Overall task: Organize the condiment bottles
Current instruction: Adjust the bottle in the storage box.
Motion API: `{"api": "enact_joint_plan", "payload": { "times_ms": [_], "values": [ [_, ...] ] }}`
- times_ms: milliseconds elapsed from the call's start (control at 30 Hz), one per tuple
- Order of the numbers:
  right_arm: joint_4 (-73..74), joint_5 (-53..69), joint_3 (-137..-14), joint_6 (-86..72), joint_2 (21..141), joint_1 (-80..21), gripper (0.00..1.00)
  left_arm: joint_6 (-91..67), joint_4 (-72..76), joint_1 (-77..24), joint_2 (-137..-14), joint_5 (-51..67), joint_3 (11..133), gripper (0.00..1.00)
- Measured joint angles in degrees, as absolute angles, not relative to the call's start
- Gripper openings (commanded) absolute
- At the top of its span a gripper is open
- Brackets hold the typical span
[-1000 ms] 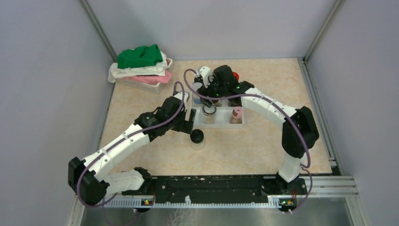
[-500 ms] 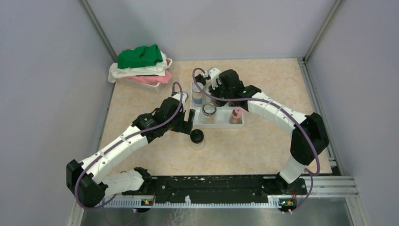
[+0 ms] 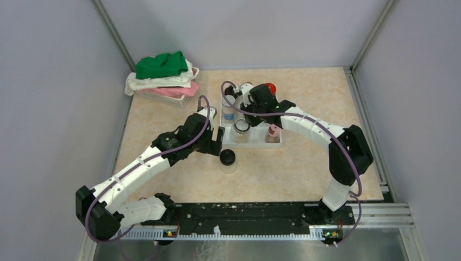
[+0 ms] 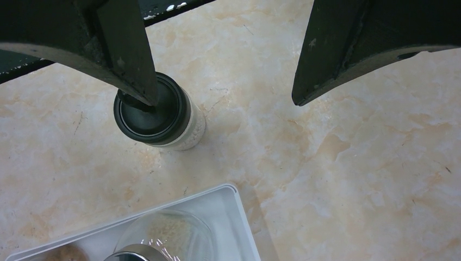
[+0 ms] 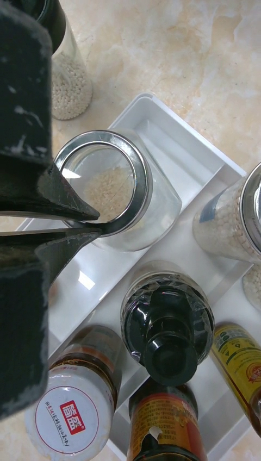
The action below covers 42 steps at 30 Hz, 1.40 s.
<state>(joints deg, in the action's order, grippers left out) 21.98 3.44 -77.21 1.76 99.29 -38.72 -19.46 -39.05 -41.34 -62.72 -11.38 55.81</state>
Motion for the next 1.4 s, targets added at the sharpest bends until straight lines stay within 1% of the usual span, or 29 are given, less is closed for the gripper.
{"api": "enact_joint_plan", "payload": {
  "times_ms": [300,500,867,1267,1400],
  "values": [
    [22.33,-0.08,-76.47,1.21,98.67,-38.72,0.09,-19.51,-39.05,-41.34,-62.72,-11.38,55.72,0.99],
    [22.98,-3.01,-73.60,1.21,96.49,-38.72,0.10,-19.55,-39.03,-41.34,-62.72,-11.35,55.57,0.99],
    [23.55,-2.02,-72.16,1.23,95.31,-38.72,0.09,-19.57,-39.03,-41.34,-62.72,-11.33,55.57,0.99],
    [24.73,2.85,-82.70,1.26,102.52,-41.67,0.10,-19.57,-39.03,-41.34,-62.72,-11.35,55.37,0.99],
    [24.34,4.05,-84.07,1.23,103.94,-42.61,0.10,-19.57,-39.03,-41.34,-62.72,-11.38,55.37,0.99]
  ]
}}
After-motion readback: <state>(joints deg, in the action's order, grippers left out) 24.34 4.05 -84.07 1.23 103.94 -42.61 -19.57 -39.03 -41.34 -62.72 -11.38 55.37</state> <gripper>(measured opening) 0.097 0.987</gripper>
